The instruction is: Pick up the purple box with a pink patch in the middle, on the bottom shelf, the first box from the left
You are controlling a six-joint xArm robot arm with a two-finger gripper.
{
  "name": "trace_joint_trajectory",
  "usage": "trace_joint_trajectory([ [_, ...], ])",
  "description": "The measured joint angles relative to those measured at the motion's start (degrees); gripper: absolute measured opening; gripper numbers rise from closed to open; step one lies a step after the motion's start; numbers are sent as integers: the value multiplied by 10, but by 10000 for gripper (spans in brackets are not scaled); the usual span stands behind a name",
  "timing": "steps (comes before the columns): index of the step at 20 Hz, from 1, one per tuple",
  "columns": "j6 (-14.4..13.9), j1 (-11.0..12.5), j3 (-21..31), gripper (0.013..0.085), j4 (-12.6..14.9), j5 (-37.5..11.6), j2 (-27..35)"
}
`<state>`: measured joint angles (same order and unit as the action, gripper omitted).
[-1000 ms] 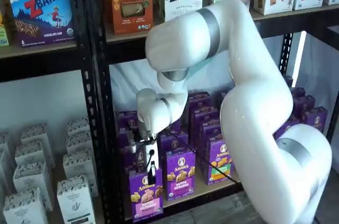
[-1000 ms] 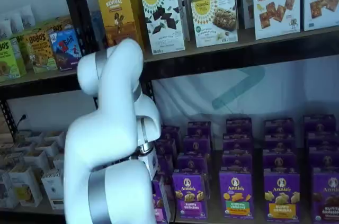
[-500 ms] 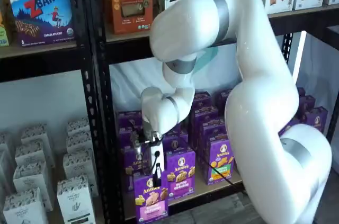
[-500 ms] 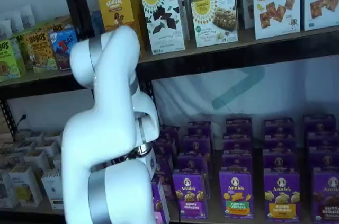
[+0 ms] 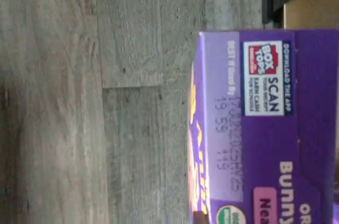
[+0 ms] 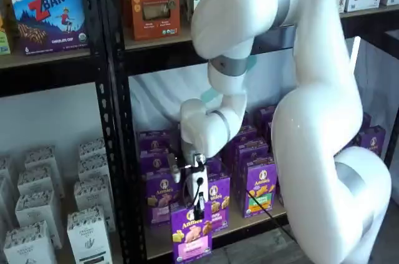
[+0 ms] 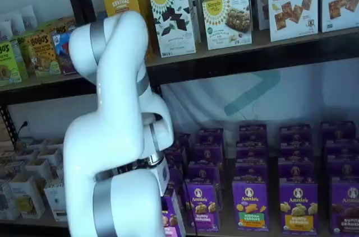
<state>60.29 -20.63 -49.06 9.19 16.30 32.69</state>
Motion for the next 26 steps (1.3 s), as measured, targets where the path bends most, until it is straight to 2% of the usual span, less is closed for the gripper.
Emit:
trace_joint_trajectory([
  [6,43,30,73,290,-15,-17,-68],
  [9,83,39,98,290,-46,-9,-103],
  [10,88,44,106,290,-47,-4,-116],
  [13,63,55,120,290,-7,19,-149],
  [14,64,57,123,290,-6,30,-159],
  [18,78,60,141,290,-16,59,-202],
  [22,107,63,154,290,-45,93,-247],
  [26,120,66,165,290,-55,124,-288],
])
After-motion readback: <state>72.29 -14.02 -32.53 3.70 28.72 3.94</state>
